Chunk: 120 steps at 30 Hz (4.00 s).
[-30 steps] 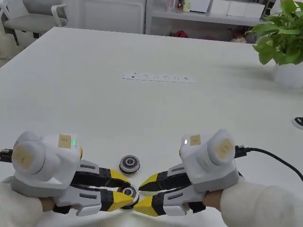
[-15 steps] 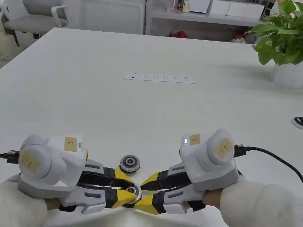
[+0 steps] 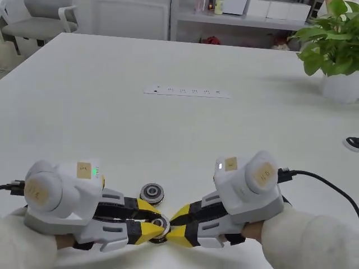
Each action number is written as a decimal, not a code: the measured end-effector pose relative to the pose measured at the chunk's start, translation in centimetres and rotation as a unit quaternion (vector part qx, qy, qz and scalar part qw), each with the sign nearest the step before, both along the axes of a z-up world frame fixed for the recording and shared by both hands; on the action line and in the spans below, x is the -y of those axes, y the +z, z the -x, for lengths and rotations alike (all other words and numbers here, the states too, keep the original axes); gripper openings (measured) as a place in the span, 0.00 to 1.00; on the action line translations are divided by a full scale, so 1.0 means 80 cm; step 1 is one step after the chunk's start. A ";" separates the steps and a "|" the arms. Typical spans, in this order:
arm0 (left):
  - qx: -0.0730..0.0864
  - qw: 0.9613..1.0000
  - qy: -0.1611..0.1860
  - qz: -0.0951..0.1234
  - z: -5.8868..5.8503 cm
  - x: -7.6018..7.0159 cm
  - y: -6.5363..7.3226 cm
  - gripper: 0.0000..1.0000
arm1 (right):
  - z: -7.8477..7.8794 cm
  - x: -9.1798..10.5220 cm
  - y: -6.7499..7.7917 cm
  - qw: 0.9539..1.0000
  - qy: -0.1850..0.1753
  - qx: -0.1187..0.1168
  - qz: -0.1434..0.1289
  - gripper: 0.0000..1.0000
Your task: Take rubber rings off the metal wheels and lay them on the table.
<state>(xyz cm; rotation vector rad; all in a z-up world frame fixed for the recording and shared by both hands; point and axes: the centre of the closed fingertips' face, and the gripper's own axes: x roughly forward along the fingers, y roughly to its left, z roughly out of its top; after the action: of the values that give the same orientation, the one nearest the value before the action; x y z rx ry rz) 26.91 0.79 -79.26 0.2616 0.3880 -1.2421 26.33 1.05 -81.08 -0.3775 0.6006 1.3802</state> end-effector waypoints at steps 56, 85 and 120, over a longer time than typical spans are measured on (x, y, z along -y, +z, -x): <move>0.004 1.000 -0.002 0.001 0.004 0.002 0.001 0.14 | -0.012 0.009 0.014 0.970 -0.144 -0.188 -0.045 0.00; 0.003 1.000 -0.004 0.001 0.005 0.004 0.001 0.14 | -0.007 0.001 0.022 0.971 -0.136 -0.191 -0.052 0.00; 0.001 1.000 -0.001 0.003 0.005 0.003 0.001 0.14 | -0.004 -0.005 0.026 0.971 -0.129 -0.192 -0.060 0.00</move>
<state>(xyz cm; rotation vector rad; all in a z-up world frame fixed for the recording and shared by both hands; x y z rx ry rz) 26.49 0.51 -79.17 0.2574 0.3825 -1.2456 26.64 1.43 -78.97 0.0712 0.8466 1.2372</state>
